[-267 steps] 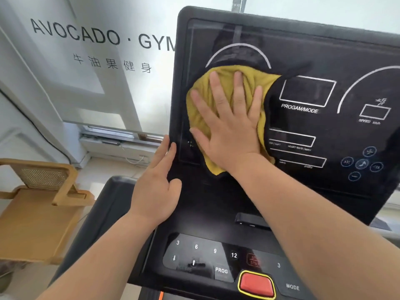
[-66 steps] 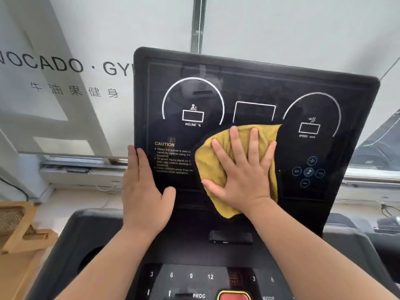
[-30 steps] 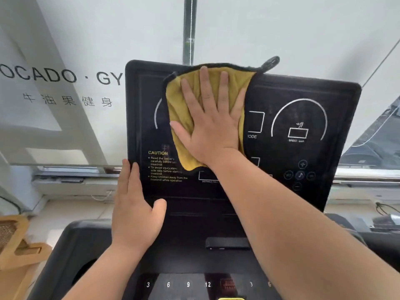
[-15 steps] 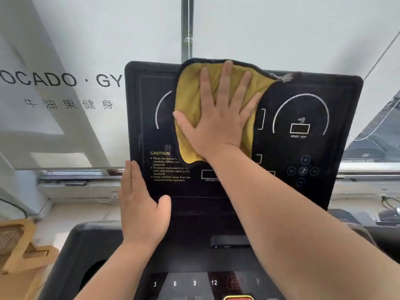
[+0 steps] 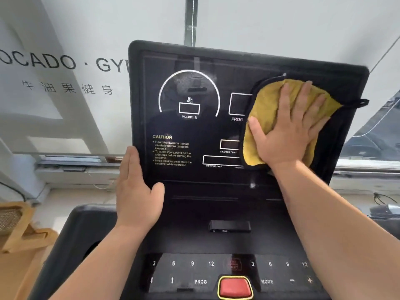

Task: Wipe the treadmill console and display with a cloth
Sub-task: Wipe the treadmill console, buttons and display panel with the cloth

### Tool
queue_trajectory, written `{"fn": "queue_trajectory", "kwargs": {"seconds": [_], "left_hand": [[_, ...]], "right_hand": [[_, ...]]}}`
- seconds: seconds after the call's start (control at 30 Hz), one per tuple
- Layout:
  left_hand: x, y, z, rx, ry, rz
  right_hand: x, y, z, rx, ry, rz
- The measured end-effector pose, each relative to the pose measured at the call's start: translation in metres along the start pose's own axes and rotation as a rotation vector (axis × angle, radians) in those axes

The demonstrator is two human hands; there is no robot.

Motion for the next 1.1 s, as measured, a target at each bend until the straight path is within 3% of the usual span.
{"fn": "queue_trajectory", "kwargs": {"seconds": [0.07,0.13,0.3,0.43,0.57,0.7,0.8,0.93,1.1], "left_hand": [[0.007,0.008,0.0,0.037,0.01,-0.024],[0.012,0.017,-0.002,0.069,0.01,-0.042],[0.017,0.031,-0.009,0.094,-0.069,-0.037],[-0.01,0.029,-0.017,0.087,-0.213,-0.093],[-0.053,0.022,-0.033,0.115,-0.294,-0.22],[-0.086,0.02,-0.052,0.164,-0.364,-0.354],[-0.097,0.021,-0.066,0.228,-0.417,-0.407],[-0.108,0.02,-0.079,0.25,-0.446,-0.42],[-0.121,0.021,-0.092,0.215,-0.454,-0.427]], "right_hand": [[0.009,0.007,-0.001,0.021,-0.044,-0.131],[0.041,0.029,-0.007,0.036,-0.042,-0.124],[0.109,0.107,-0.032,0.086,0.049,0.358],[0.081,0.111,-0.033,0.062,0.07,0.566],[0.0,0.092,-0.031,-0.004,0.064,0.436],[-0.06,0.071,-0.031,0.021,0.107,0.419],[-0.085,0.031,-0.02,0.034,0.104,0.257],[-0.076,-0.043,0.01,0.034,0.043,0.042],[-0.029,-0.064,0.023,0.005,0.054,0.17]]}}
Point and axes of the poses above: each hand's wrist, its own y-axis away from the middle knuckle, its own z-axis out of the back of the hand, x = y × z, the point moved 7 cm from there along -y, towards the middle knuckle, and after that the axes turned 13 degrees about -z, right-handed, at the moved point
